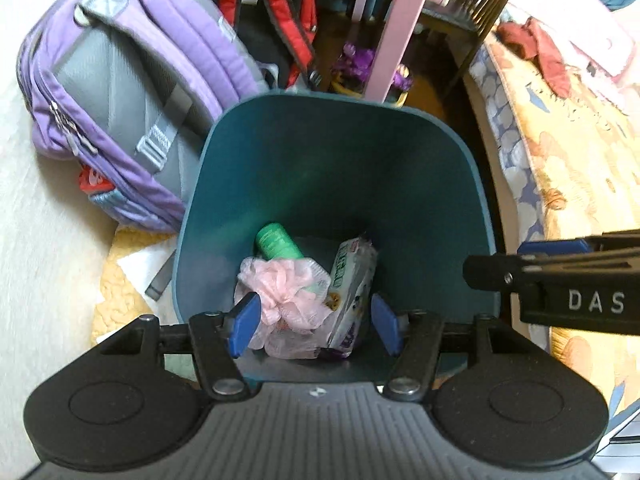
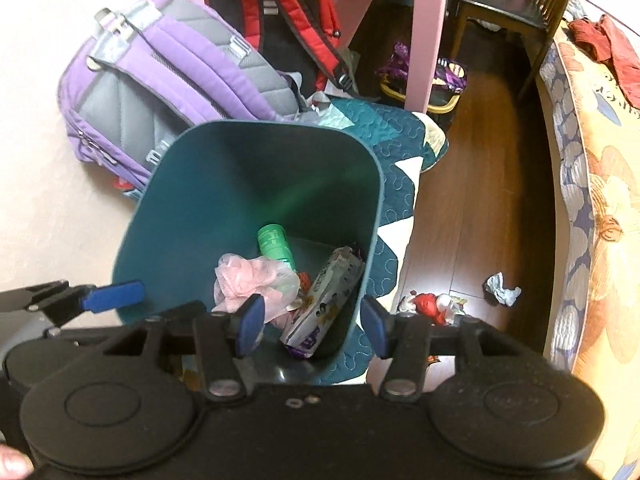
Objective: Collect trash
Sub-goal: 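Move both open tools back down toward the remaining trash on the floor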
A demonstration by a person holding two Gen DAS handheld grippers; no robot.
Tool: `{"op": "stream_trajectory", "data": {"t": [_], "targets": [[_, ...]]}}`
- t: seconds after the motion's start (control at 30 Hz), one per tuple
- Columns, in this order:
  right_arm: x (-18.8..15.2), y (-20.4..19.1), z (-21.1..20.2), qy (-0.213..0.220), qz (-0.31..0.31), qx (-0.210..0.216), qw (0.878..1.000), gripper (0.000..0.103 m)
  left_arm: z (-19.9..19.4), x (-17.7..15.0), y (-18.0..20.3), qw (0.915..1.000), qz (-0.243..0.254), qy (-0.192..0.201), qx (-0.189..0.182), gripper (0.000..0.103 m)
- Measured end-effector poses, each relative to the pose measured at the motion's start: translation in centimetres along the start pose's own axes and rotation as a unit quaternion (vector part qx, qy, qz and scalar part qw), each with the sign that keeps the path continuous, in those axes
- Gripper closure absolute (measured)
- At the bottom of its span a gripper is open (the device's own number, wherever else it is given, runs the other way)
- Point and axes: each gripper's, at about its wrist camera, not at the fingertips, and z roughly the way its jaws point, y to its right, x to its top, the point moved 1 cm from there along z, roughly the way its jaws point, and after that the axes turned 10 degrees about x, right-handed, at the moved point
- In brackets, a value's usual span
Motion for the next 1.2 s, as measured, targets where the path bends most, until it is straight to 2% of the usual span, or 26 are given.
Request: {"op": "stream_trajectory", "data": {"t": [0.17,0.37,0.6,0.73,0.77,0.83,0.9,0.97,1.2], "targets": [[-1.4,0.6,-2.9,0.02,0.015,0.003,1.0,0.046,-3.0,-0.1,0.7,0.9992,0.006,0.03,-0.024,0.043],[-3.4,2.0,-6.7,0.051,0.035,-0.002,0.998,0.045,-5.7,0.5,2.7,0.9972,0.016,0.059,-0.042,0.043],[-5.6,5.5,-10.0,0.086,0.067,-0.023,0.994,0.043,-7.7,0.5,6.3,0.9925,0.06,0.083,-0.066,0.043],[-6.7,8.6,-10.9,0.096,0.085,-0.029,0.991,0.041,-7.8,0.3,8.7,0.9905,0.08,0.085,-0.073,0.04],[-6.9,9.5,-11.0,0.096,0.087,-0.028,0.991,0.04,-7.7,0.3,9.3,0.9903,0.082,0.085,-0.073,0.032],[-7.3,11.3,-11.1,0.096,0.092,-0.029,0.991,0.04,-7.6,0.3,10.6,0.9908,0.079,0.086,-0.068,0.023],[-7.6,13.3,-11.2,0.095,0.096,-0.027,0.99,0.036,-7.1,0.4,12.1,0.991,0.075,0.086,-0.07,0.023],[-7.9,15.3,-11.1,0.094,0.095,-0.025,0.991,0.026,-6.5,0.5,13.7,0.9918,0.071,0.081,-0.068,0.023],[-8.3,23.2,-9.8,0.063,0.052,-0.033,0.996,0.022,-2.9,0.3,20.3,0.9962,0.036,0.061,-0.052,0.023]]}}
